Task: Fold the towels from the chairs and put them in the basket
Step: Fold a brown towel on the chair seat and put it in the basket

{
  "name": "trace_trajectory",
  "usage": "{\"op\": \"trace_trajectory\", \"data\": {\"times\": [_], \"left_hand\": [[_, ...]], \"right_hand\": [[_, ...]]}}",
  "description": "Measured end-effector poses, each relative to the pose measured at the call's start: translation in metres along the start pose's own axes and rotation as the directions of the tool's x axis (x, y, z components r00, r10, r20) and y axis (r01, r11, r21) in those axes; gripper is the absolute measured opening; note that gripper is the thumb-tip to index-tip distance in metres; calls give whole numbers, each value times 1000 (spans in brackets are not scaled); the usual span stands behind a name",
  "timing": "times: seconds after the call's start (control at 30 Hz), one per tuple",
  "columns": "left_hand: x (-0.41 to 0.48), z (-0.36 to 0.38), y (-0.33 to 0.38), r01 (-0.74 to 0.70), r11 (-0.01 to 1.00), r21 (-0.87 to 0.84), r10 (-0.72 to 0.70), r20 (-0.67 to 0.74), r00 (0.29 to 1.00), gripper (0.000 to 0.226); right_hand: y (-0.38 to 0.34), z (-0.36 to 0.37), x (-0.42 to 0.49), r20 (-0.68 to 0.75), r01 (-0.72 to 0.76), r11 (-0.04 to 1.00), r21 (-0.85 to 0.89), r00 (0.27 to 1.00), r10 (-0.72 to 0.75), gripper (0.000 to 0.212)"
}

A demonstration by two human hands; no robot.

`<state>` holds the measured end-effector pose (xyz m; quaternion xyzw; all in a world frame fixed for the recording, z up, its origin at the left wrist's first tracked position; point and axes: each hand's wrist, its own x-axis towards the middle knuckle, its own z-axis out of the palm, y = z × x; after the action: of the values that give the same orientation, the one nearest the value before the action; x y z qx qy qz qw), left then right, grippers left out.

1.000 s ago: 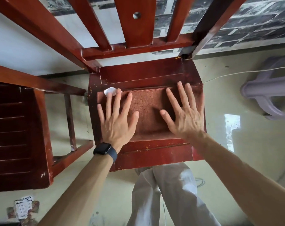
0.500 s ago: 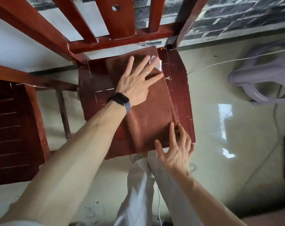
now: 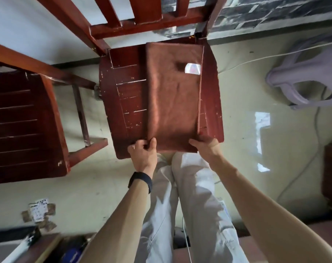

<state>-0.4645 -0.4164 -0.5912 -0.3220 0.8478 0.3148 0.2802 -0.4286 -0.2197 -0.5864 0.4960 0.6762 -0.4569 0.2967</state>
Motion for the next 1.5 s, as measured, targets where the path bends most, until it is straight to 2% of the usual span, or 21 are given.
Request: {"op": "trace_trajectory", "data": {"times": [0.1, 0.17, 0.23, 0.3, 0.37, 0.43, 0.5, 0.53, 0.63, 0.67, 0.7, 0.77, 0.83, 0.87, 0.93, 1.0, 1.13, 1.23, 1.4, 1.5], "left_hand": [[0, -11, -7, 33, 999, 17, -35, 93, 995, 24], [-4, -19, -11, 91, 996, 16, -92, 193, 977, 27], [-16, -30, -13, 240, 969, -64, -206, 335, 919, 23], [-32, -45, -13, 303, 950, -74, -244, 428, 870, 20], [-50, -63, -14, 233, 971, -56, -183, 450, 874, 24], [-64, -79, -16, 40, 999, 0, -35, 471, 881, 20], [-69, -94, -8, -108, 994, 19, 81, 531, 844, 12], [-68, -101, 0, -115, 993, -6, 98, 558, 824, 16], [-51, -117, 35, 104, 984, -146, 16, 649, 761, 33], [-41, -121, 44, 134, 975, -176, 21, 675, 738, 42], [-32, -125, 55, 82, 984, -158, 51, 689, 723, 41], [-13, -128, 75, -164, 986, -26, 138, 677, 723, 15], [9, -117, 92, -371, 921, 115, 240, 584, 776, 22], [19, -109, 99, -411, 902, 134, 286, 530, 798, 31], [36, -91, 112, -378, 922, 81, 299, 471, 830, 52], [49, -71, 121, -303, 953, -2, 276, 424, 863, 63], [59, -36, 128, -303, 950, 69, 270, 299, 915, 51], [63, -22, 129, -296, 948, 119, 264, 228, 937, 48], [71, -12, 128, -410, 884, 225, 404, 75, 912, 45], [75, -10, 130, -420, 870, 259, 428, 28, 903, 41]], "right_hand": [[13, -5, -13, 33, -20, 991, 129, 999, 16, 15], [24, -5, -28, 107, -119, 960, 252, 990, 95, 17], [35, -4, -46, 150, -192, 934, 303, 977, 152, 19], [45, -5, -66, 101, -203, 926, 318, 979, 179, 20], [52, -11, -85, 73, -198, 926, 321, 980, 185, 23], [51, -19, -101, 102, -182, 933, 310, 982, 158, 22], [38, -28, -111, 125, -118, 948, 296, 989, 84, 18], [28, -34, -114, 126, -82, 954, 289, 991, 47, 16], [-6, -53, -109, 148, -30, 938, 345, 989, -22, 25], [-16, -60, -104, 176, -21, 927, 374, 983, -49, 28], [-27, -66, -100, 201, 3, 920, 391, 976, -89, 30], [-44, -73, -87, 181, 123, 945, 302, 966, -184, 24], [-58, -71, -67, 57, 259, 957, 130, 962, -268, 11], [-63, -67, -54, -14, 299, 953, 49, 954, -299, 11], [-72, -56, -28, -111, 325, 941, -94, 936, -334, 30], [-80, -43, -5, -156, 350, 927, -132, 917, -368, 35], [-94, -20, 27, -204, 301, 950, -85, 928, -312, 35], [-93, -8, 42, -254, 253, 959, -129, 926, -279, 38], [-95, 0, 47, -312, 229, 951, -207, 906, -286, 30], [-95, 1, 47, -333, 229, 943, -240, 894, -302, 29]]}}
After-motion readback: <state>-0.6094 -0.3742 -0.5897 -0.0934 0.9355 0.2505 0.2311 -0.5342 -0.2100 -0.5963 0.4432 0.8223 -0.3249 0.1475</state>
